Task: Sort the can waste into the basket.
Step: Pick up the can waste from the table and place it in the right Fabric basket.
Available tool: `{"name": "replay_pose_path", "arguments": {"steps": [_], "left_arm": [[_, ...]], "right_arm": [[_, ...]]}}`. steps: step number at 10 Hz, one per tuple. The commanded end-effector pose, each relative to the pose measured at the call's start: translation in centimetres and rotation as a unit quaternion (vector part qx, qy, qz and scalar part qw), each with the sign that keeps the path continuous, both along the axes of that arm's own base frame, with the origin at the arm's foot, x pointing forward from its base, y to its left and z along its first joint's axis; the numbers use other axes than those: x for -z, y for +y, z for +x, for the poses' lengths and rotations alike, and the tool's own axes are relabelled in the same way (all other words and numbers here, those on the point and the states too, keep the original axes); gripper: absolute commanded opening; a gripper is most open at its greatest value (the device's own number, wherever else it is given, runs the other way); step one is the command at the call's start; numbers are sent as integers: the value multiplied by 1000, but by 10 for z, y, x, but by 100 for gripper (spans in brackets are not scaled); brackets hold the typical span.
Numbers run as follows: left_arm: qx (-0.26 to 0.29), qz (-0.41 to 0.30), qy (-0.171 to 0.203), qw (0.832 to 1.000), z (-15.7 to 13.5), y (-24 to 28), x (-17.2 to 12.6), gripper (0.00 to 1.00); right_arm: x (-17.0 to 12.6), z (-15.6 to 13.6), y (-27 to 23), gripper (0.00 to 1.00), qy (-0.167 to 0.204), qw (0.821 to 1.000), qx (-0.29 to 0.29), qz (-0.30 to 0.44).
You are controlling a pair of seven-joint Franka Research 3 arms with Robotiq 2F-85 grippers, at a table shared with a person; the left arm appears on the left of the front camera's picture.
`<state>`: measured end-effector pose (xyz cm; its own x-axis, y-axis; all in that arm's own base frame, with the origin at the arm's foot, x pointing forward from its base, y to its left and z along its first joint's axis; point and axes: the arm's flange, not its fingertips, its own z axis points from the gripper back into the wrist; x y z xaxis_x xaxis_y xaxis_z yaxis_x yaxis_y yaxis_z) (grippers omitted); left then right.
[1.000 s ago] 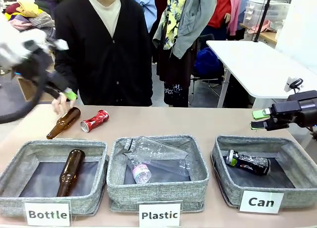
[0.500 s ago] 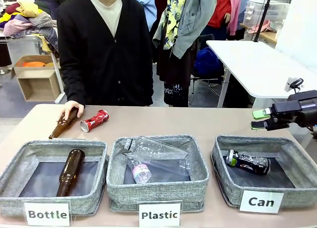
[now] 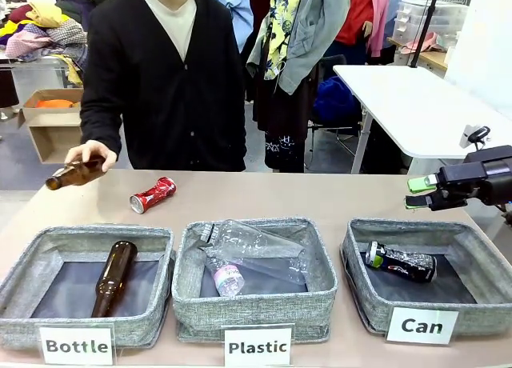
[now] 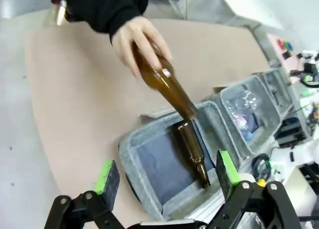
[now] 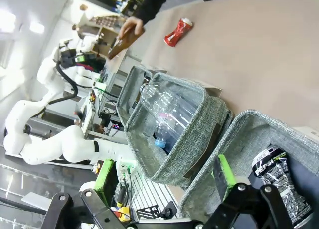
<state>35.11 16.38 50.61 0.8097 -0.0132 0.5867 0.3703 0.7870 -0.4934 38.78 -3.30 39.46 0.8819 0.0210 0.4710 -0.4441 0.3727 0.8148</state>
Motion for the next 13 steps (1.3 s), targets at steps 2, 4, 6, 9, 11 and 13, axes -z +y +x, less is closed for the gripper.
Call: {"name": "replay_pose_path", "arguments": {"steps": [2, 4, 6, 9, 11, 13], "left_arm": [[10, 5, 42, 999, 28, 21, -28, 100], [-20, -56, 58, 997, -5, 87, -32, 100], [-87, -117, 44, 988, -68, 129, -24, 100], [-118, -155, 45, 980, -102, 142, 6, 100], [-114, -158, 49, 980, -97, 144, 10, 100], [-110, -148, 56, 981, -87, 138, 5, 100]], "right_arm": [[2, -2, 2, 100, -13, 1000, 0, 4], [2, -2, 2, 100, -13, 1000, 0, 4], [2, -2, 2, 100, -13, 1000, 0, 4], [2, -2, 2, 100, -13, 1000, 0, 4], [2, -2, 2, 100, -13, 1000, 0, 4], [2, -2, 2, 100, -13, 1000, 0, 4]]}}
